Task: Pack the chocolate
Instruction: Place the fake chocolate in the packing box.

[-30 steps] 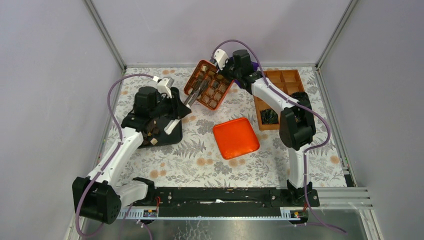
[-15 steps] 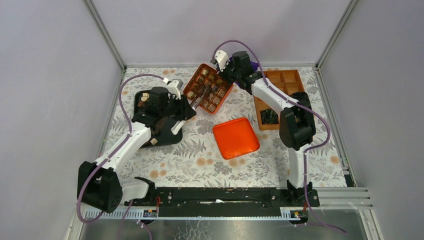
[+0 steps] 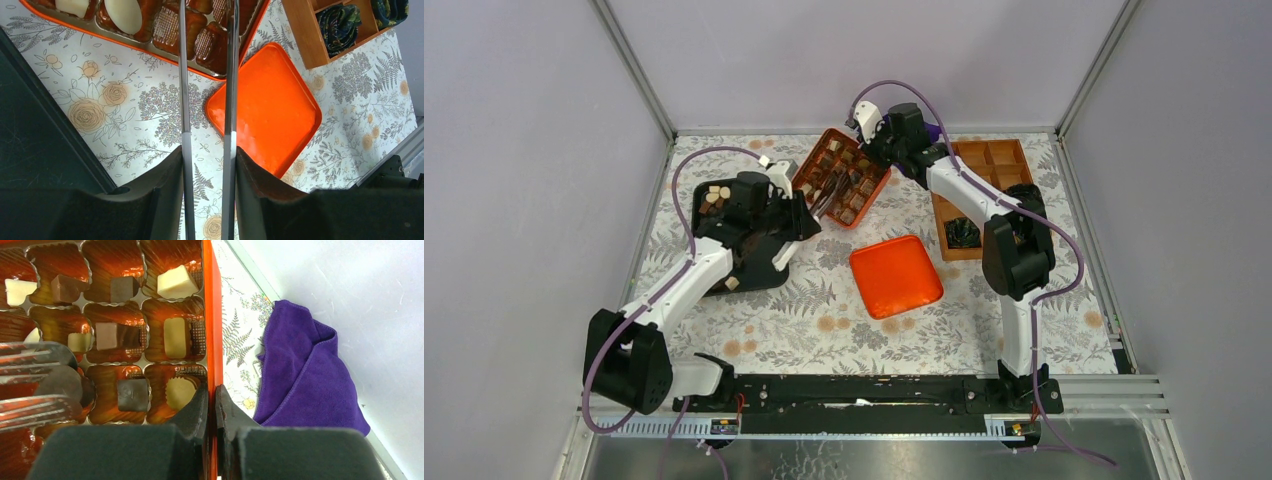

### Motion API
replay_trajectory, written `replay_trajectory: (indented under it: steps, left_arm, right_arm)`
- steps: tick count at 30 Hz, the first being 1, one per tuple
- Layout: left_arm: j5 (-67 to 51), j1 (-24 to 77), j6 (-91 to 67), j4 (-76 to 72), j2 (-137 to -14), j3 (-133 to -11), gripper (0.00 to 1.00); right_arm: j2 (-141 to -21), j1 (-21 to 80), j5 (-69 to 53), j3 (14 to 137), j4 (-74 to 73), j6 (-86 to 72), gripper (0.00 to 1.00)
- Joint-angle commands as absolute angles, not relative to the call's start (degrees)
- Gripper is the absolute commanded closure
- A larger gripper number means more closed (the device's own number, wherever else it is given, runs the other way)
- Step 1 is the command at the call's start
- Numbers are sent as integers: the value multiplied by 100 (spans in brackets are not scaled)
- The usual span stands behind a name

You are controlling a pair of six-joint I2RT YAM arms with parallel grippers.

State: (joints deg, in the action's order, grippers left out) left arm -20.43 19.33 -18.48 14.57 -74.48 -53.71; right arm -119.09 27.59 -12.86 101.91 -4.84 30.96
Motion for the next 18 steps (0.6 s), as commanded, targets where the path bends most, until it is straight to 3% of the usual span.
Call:
replay_trajectory:
  steps: [1,6,18]
  left_arm:
    - [-1901,2016,-1818,1385,-7495,-5643,74]
    - [-1751,2047,-1828,1532,-7532,-5691,65]
    - [-1467,2064,-1837,1703,-7544,-5805,55]
  right_arm:
    - [-11818,2812,-1437,10389,35,2839,100]
    - [-11849,2808,-1450,10385,35,2805,100]
    - [-11883,2793,-1465,10355,-171,2768,100]
